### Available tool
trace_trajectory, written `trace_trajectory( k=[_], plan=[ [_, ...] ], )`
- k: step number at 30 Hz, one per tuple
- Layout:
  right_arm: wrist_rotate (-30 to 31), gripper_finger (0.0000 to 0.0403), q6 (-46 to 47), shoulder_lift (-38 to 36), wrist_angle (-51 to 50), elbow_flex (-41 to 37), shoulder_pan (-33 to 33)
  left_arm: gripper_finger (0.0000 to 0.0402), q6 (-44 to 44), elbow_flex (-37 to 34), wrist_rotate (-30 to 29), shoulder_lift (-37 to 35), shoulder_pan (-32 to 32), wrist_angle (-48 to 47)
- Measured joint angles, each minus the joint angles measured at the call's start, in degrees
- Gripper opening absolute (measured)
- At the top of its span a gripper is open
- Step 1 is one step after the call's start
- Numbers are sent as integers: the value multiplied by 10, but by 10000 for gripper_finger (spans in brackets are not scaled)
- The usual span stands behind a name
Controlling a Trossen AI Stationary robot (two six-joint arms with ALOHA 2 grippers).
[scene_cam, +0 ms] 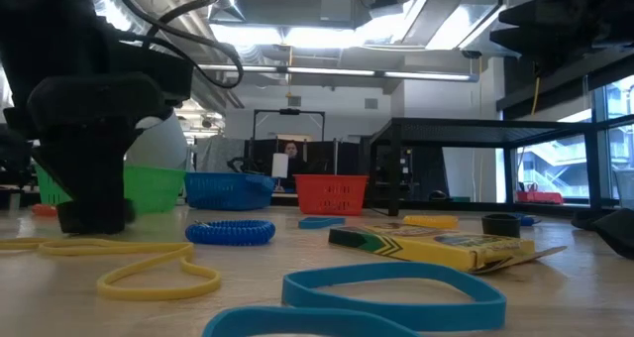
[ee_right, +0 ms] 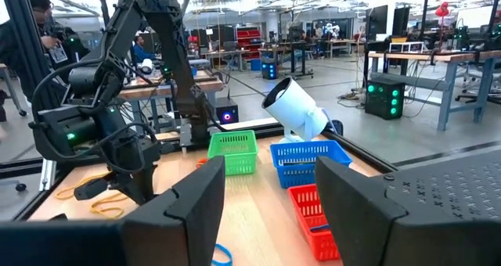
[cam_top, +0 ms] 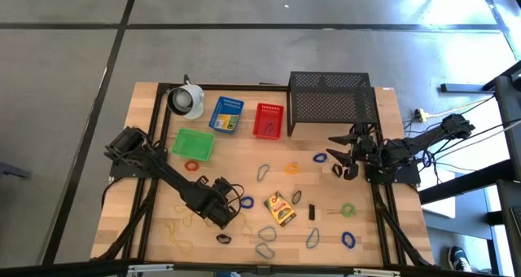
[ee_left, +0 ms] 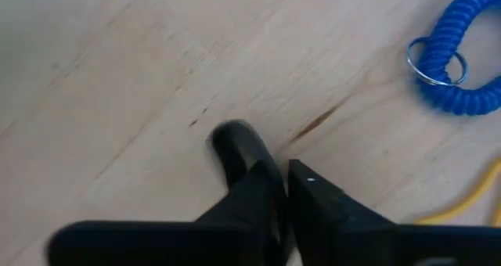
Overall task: Pick & Place Office Desk Supplies
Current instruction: Put the black rubber band into the red bin
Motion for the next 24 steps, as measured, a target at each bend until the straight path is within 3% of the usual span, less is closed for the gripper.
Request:
trace_trajectory(
  k=[2,6,13,19,24],
  plan=[
    [0,201,1,0,-1,0,0,8,1,0,-1,-3,1,-1],
    [0,201,1,0,-1,0,0,4,4,-3,-17,-17,1,0],
    [0,201,1,0,-1,0,0,3,76,-3,-134,-70,2,11],
    [0,201,1,0,-2,0,0,3,269,-3,-232,-105,4,158],
    [0,201,1,0,-3,0,0,3,509,-2,-220,-116,29,374]
  ],
)
